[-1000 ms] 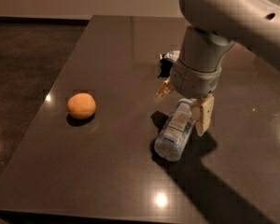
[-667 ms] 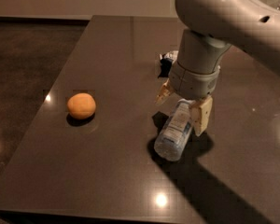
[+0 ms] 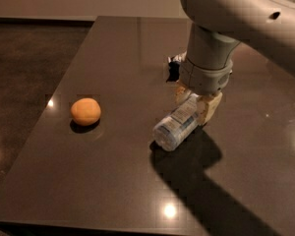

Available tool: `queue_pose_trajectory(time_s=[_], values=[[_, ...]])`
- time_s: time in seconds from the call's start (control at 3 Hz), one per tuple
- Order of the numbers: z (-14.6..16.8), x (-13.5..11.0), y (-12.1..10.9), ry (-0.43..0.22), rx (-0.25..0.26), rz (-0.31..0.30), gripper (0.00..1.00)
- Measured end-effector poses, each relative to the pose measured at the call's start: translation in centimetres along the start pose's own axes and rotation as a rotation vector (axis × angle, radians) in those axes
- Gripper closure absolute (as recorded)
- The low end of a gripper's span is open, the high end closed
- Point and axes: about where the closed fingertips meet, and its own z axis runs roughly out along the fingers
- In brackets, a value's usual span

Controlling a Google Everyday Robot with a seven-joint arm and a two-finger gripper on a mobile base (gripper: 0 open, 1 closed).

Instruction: Place blue plastic bottle upright

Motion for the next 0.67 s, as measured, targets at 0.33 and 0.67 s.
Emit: queue_pose_trajectory(time_s=[0.33,0.67], values=[[-1.2,1.1,-0.6,0.048,0.041,0.019,0.93],[-2.8,2.0,-1.1,0.093,0.118,0.012,1.0]])
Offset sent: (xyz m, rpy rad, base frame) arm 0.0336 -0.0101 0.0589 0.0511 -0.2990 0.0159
